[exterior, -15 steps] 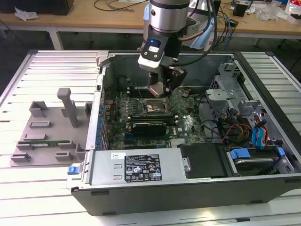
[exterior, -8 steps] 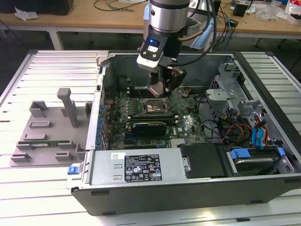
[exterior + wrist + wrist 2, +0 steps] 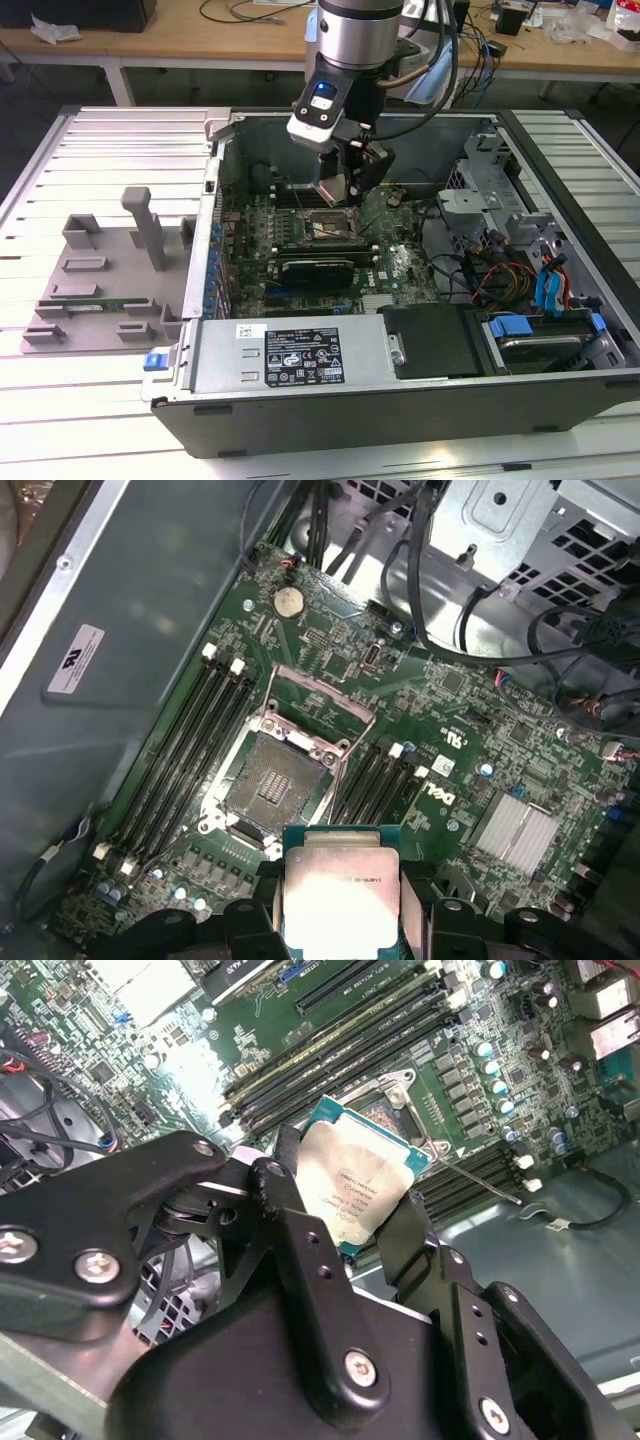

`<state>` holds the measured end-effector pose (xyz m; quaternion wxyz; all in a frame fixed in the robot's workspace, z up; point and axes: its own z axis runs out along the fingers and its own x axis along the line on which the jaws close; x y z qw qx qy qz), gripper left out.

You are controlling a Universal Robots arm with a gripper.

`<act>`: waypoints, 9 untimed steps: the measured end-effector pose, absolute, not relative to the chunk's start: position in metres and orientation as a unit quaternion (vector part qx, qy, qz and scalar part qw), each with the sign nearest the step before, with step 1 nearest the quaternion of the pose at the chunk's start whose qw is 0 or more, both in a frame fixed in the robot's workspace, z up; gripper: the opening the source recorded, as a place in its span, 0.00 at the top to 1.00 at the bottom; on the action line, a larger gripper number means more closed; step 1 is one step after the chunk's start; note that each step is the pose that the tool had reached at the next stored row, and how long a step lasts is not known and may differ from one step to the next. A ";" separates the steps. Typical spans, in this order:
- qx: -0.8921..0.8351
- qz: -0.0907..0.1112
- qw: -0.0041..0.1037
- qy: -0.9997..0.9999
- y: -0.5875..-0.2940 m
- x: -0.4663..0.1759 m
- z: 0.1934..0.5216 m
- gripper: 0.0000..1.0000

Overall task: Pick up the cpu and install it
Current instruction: 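Place the cpu into insertion slot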

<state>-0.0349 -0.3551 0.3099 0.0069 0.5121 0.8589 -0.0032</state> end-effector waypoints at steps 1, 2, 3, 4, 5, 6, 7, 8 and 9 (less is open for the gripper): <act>0.513 -0.003 0.007 0.858 -0.355 -0.035 0.310 0.45; 0.515 -0.003 0.007 0.857 -0.355 -0.035 0.310 0.45; 0.517 -0.003 0.007 0.856 -0.355 -0.035 0.310 0.45; 0.520 -0.003 0.007 0.854 -0.355 -0.035 0.310 0.45; 0.523 -0.003 0.007 0.852 -0.355 -0.035 0.310 0.45; 0.525 -0.003 0.007 0.851 -0.355 -0.035 0.310 0.45; 0.528 -0.003 0.007 0.849 -0.355 -0.035 0.310 0.45; 0.530 -0.003 0.007 0.848 -0.355 -0.035 0.310 0.45; 0.532 -0.003 0.007 0.847 -0.355 -0.035 0.310 0.45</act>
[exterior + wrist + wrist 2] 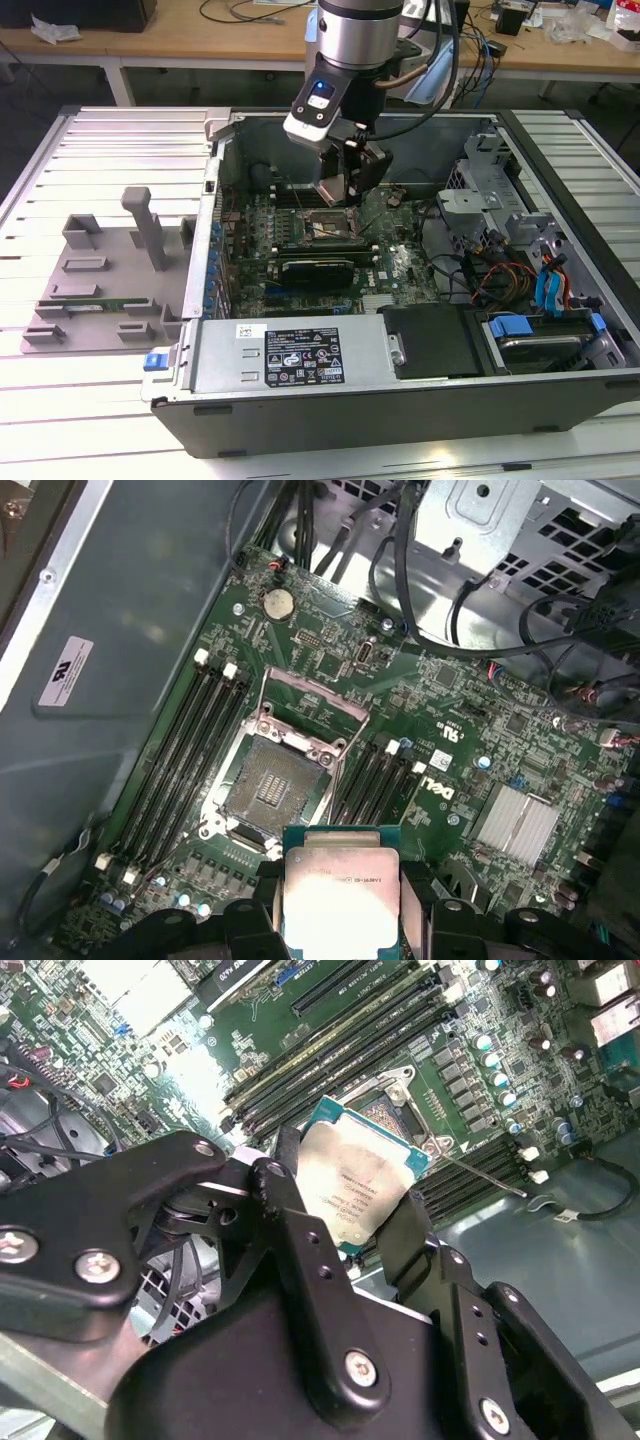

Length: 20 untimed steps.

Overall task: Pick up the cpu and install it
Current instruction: 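Place the cpu into insertion slot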

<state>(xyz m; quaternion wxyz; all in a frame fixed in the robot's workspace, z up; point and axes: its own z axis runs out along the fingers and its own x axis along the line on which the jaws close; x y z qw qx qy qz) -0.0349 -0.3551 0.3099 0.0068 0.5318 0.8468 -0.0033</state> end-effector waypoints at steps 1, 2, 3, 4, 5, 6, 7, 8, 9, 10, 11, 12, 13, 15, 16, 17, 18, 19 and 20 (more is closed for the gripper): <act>0.534 -0.003 0.007 0.846 -0.355 -0.035 0.310 0.45; 0.536 -0.003 0.007 0.844 -0.355 -0.035 0.310 0.45; 0.537 -0.003 0.007 0.844 -0.355 -0.035 0.310 0.45; 0.539 -0.003 0.007 0.842 -0.355 -0.035 0.310 0.45; 0.543 -0.003 0.007 0.839 -0.355 -0.035 0.310 0.45; 0.546 -0.004 0.007 0.838 -0.355 -0.035 0.310 0.45; 0.547 -0.004 0.007 0.837 -0.355 -0.035 0.310 0.45; 0.548 -0.004 0.007 0.836 -0.355 -0.035 0.310 0.45; 0.552 -0.004 0.007 0.834 -0.355 -0.035 0.310 0.45; 0.553 -0.004 0.007 0.833 -0.355 -0.035 0.310 0.45; 0.555 -0.004 0.007 0.832 -0.355 -0.035 0.310 0.45; 0.558 -0.004 0.007 0.830 -0.355 -0.035 0.310 0.45; 0.561 -0.004 0.007 0.828 -0.355 -0.035 0.310 0.45; 0.568 -0.004 0.007 0.823 -0.355 -0.035 0.310 0.45; 0.571 -0.004 0.007 0.821 -0.355 -0.035 0.310 0.45; 0.574 -0.004 0.007 0.819 -0.355 -0.035 0.310 0.45; 0.575 -0.004 0.007 0.818 -0.355 -0.035 0.310 0.45; 0.577 -0.004 0.007 0.817 -0.355 -0.035 0.310 0.45; 0.579 -0.004 0.007 0.816 -0.355 -0.035 0.310 0.45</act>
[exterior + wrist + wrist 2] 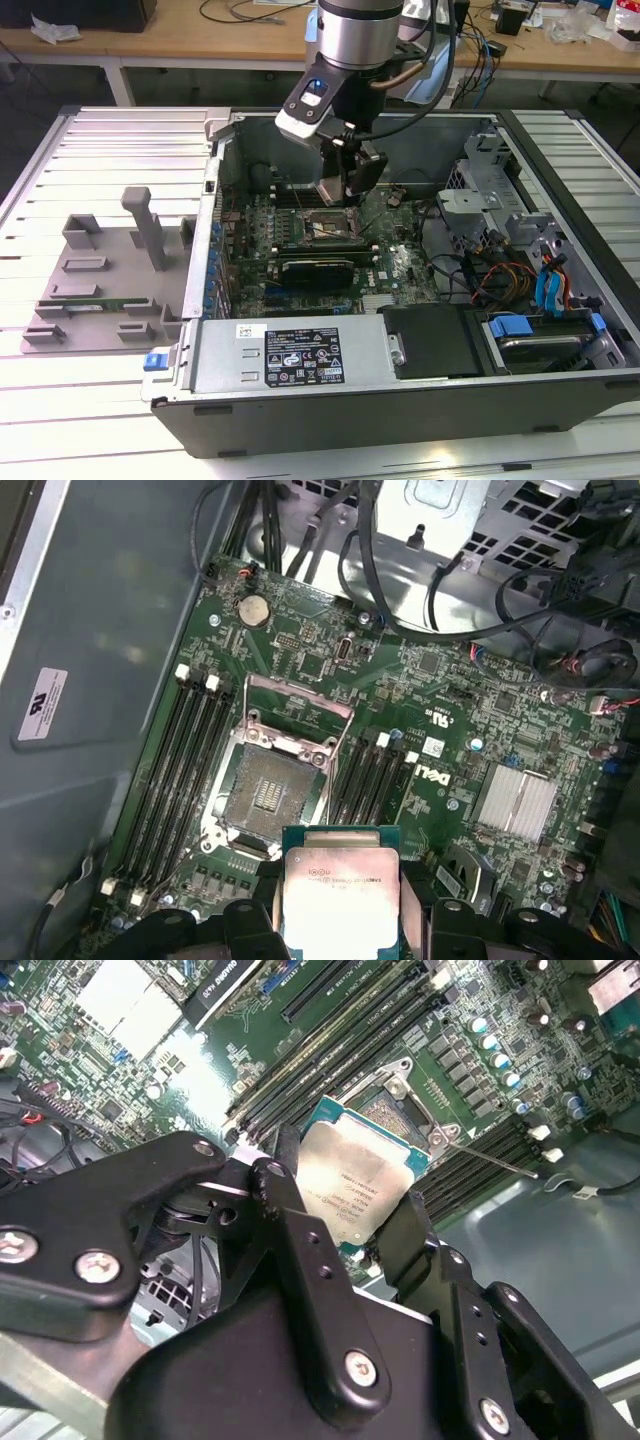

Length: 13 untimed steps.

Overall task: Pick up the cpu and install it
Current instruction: 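Place the cpu into insertion slot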

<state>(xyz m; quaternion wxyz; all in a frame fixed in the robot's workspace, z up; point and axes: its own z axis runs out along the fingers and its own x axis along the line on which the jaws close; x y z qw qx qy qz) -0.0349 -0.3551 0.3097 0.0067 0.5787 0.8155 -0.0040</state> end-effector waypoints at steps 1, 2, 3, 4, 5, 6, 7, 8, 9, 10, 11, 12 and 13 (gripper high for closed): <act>0.580 -0.004 0.007 0.815 -0.355 -0.035 0.310 0.45; 0.580 -0.004 0.007 0.814 -0.355 -0.035 0.310 0.45; 0.582 -0.004 0.007 0.813 -0.355 -0.035 0.310 0.45; 0.583 -0.004 0.007 0.813 -0.355 -0.035 0.310 0.45; 0.584 -0.004 0.007 0.812 -0.355 -0.035 0.310 0.45; 0.586 -0.004 0.007 0.810 -0.355 -0.035 0.310 0.45; 0.590 -0.004 0.007 0.807 -0.355 -0.035 0.310 0.45; 0.594 -0.004 0.007 0.805 -0.355 -0.035 0.310 0.45; 0.596 -0.004 0.007 0.803 -0.355 -0.035 0.310 0.45; 0.604 -0.005 0.007 0.797 -0.355 -0.035 0.309 0.45; 0.609 -0.005 0.007 0.793 -0.355 -0.035 0.309 0.45; 0.617 -0.005 0.007 0.787 -0.355 -0.035 0.309 0.45; 0.625 -0.005 0.007 0.781 -0.355 -0.035 0.309 0.45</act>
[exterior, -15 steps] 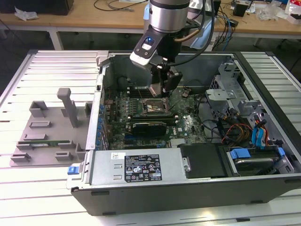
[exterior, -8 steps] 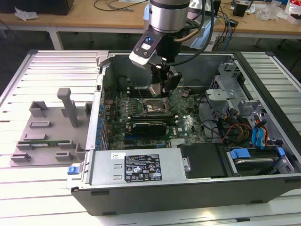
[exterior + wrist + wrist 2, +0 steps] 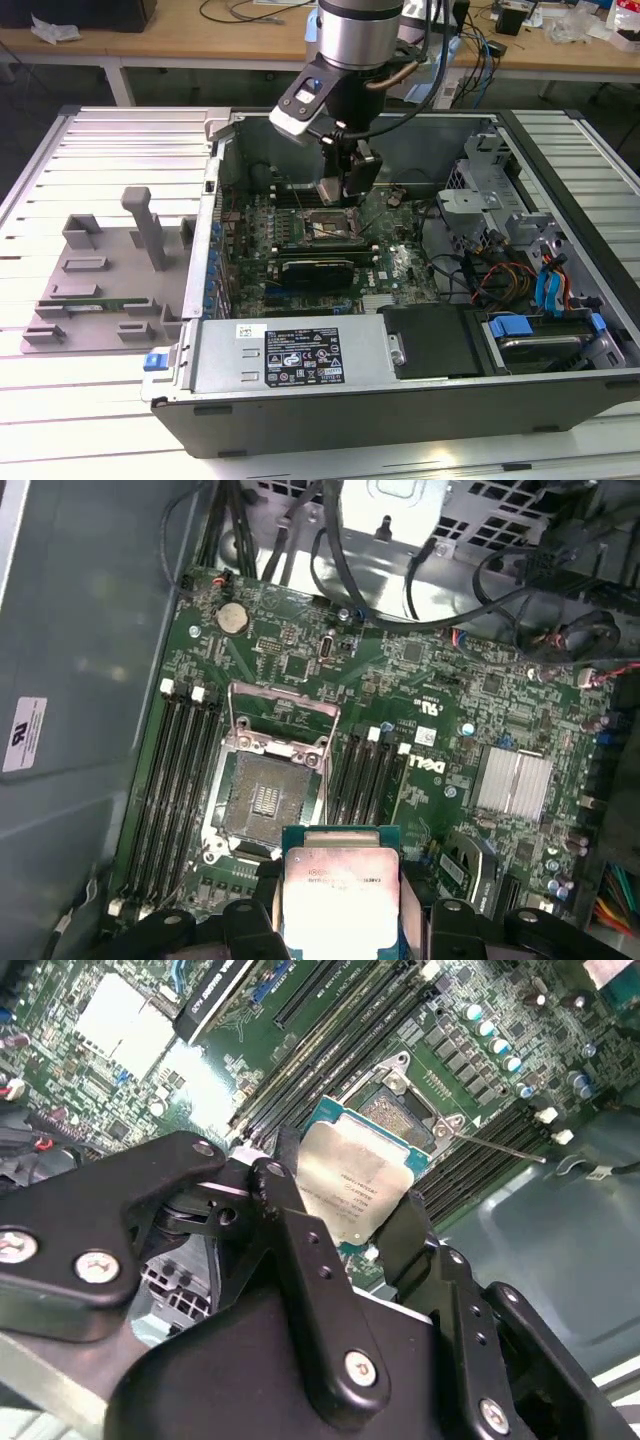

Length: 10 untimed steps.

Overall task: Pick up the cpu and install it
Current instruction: 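Place the cpu into insertion slot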

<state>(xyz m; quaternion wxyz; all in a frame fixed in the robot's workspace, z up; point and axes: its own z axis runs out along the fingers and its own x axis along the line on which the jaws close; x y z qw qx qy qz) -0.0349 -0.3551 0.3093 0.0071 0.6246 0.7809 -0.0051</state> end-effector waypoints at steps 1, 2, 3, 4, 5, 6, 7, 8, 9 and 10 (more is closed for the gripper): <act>0.635 -0.006 0.007 0.773 -0.355 -0.035 0.309 0.45; 0.642 -0.006 0.008 0.767 -0.355 -0.035 0.309 0.45; 0.647 -0.006 0.008 0.762 -0.355 -0.035 0.309 0.45; 0.651 -0.006 0.008 0.759 -0.355 -0.035 0.309 0.45; 0.654 -0.006 0.008 0.757 -0.355 -0.035 0.309 0.45; 0.657 -0.007 0.008 0.754 -0.355 -0.035 0.309 0.45; 0.660 -0.007 0.008 0.751 -0.355 -0.035 0.309 0.45; 0.664 -0.007 0.008 0.748 -0.355 -0.035 0.309 0.45; 0.666 -0.007 0.008 0.746 -0.355 -0.035 0.309 0.45; 0.671 -0.007 0.008 0.741 -0.355 -0.035 0.309 0.45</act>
